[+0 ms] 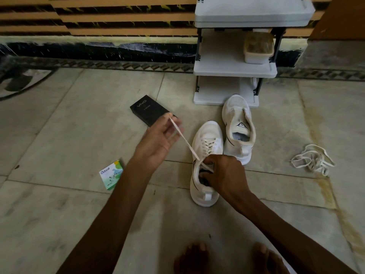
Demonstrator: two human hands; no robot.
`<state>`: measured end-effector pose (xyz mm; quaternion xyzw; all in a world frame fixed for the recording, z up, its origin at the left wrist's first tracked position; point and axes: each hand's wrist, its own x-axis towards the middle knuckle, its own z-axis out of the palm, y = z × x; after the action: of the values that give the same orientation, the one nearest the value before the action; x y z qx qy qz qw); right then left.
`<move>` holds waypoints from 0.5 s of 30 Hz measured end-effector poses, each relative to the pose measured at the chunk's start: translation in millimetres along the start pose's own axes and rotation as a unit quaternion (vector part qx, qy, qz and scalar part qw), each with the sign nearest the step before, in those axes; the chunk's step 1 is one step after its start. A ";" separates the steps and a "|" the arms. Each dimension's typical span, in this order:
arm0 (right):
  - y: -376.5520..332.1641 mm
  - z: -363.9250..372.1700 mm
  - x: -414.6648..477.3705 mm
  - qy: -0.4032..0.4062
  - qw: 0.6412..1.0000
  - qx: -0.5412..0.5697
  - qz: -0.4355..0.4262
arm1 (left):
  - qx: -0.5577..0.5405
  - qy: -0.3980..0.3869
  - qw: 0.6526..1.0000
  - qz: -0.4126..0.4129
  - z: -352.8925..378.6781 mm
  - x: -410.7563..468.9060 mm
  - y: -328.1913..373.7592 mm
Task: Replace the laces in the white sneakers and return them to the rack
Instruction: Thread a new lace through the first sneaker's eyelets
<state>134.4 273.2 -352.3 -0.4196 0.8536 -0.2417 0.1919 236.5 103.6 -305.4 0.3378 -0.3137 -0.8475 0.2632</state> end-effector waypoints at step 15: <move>21.6 -9.2 -12.0 -0.031 0.988 0.069 0.138 | 0.897 -0.097 0.430 0.020 23.4 2.2 -52.5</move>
<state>122.9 296.8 -355.7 -0.2908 0.8783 -0.2583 0.2780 205.5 145.4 -330.1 0.2934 -0.9275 -0.1107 -0.2034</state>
